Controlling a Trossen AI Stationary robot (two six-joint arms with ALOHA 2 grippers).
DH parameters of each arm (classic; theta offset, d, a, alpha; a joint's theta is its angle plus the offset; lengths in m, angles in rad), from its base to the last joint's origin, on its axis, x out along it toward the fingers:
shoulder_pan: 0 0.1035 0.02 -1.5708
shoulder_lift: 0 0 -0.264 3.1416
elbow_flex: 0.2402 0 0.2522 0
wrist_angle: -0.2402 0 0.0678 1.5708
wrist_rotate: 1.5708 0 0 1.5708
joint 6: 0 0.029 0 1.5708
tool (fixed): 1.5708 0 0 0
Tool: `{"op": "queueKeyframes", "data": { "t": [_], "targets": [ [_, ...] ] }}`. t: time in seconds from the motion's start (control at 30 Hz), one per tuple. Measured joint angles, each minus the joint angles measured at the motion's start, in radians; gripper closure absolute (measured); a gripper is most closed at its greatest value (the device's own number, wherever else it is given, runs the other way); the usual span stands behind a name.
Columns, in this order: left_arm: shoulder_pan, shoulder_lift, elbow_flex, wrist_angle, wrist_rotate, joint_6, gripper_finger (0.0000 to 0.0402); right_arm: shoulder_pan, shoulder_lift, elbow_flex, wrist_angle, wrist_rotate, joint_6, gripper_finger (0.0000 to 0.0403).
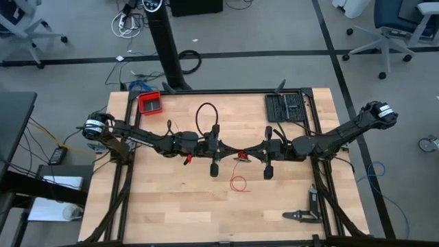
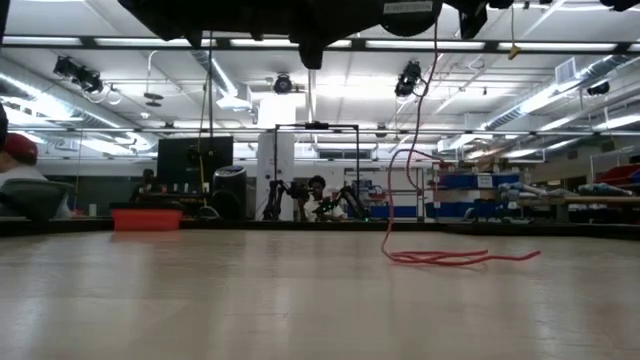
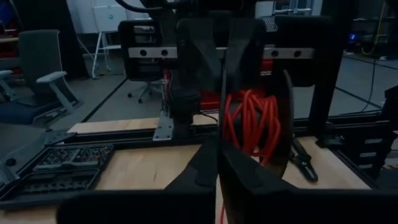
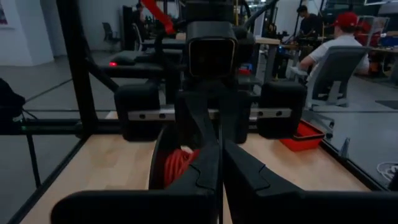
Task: Coil cords
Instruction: Coil the red wire onto the spool
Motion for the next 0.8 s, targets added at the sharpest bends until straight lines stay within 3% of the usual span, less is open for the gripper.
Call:
{"op": "queueKeyframes", "data": {
  "t": [0.27, 0.33, 0.57, 0.7, 0.8],
  "targets": [
    [-0.004, -0.001, 0.0, -0.037, -0.061, 0.023, 0.04, 0.002, -0.008, 0.0, -0.005, 0.016, -0.006, 0.0353],
    [-0.003, -0.002, 0.0, -0.035, -0.092, 0.02, 0.04, 0.027, -0.06, 0.001, -0.028, 0.084, -0.009, 0.0349],
    [-0.002, -0.003, 0.0, -0.03, -0.279, -0.026, 0.0401, 0.152, -0.139, 0.002, -0.283, 0.529, 0.074, 0.0354],
    [-0.002, -0.004, 0.0, -0.026, -0.36, -0.057, 0.0401, 0.134, -0.064, 0.001, -0.327, 0.578, 0.146, 0.0355],
    [-0.002, -0.004, 0.0, 0.003, -0.372, -0.08, 0.0401, 0.098, 0.005, 0.001, -0.324, 0.551, 0.176, 0.0355]
  ]
}}
